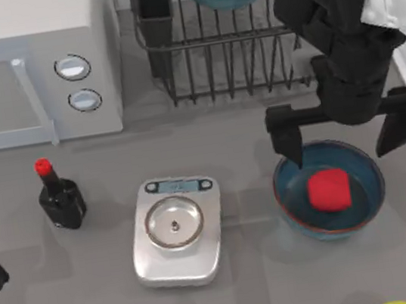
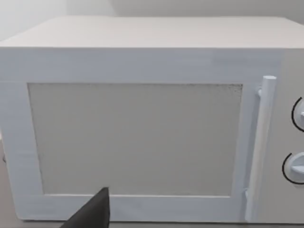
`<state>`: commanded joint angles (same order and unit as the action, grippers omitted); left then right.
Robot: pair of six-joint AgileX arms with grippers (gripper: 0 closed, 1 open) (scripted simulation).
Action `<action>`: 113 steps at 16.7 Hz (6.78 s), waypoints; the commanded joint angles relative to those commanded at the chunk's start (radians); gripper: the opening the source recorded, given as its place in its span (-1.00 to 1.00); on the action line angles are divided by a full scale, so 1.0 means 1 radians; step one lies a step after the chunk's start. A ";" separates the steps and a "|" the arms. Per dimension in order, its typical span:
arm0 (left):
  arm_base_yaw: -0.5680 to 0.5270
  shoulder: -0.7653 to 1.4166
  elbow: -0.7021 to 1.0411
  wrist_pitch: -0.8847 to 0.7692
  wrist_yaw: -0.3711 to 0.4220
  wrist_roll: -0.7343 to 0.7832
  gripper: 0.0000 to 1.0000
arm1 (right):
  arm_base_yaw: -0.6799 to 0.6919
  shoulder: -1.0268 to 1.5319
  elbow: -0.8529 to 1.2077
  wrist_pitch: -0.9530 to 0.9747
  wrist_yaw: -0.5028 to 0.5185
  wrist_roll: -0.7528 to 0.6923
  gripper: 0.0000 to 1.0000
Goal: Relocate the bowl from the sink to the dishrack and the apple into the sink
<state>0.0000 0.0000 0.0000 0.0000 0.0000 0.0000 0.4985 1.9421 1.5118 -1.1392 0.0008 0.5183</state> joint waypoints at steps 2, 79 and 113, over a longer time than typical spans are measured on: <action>0.000 0.000 0.000 0.000 0.000 0.000 1.00 | 0.001 0.014 -0.023 0.035 0.000 0.000 1.00; 0.000 0.000 0.000 0.000 0.000 0.000 1.00 | -0.972 -0.444 -0.854 1.980 -0.498 -0.495 -1.00; 0.000 0.000 0.000 0.000 0.000 0.000 1.00 | -1.026 0.274 -1.022 2.873 -0.493 -0.504 -0.85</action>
<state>0.0000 0.0000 0.0000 0.0000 0.0000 0.0000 -0.5280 2.2165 0.4893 1.7343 -0.4924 0.0146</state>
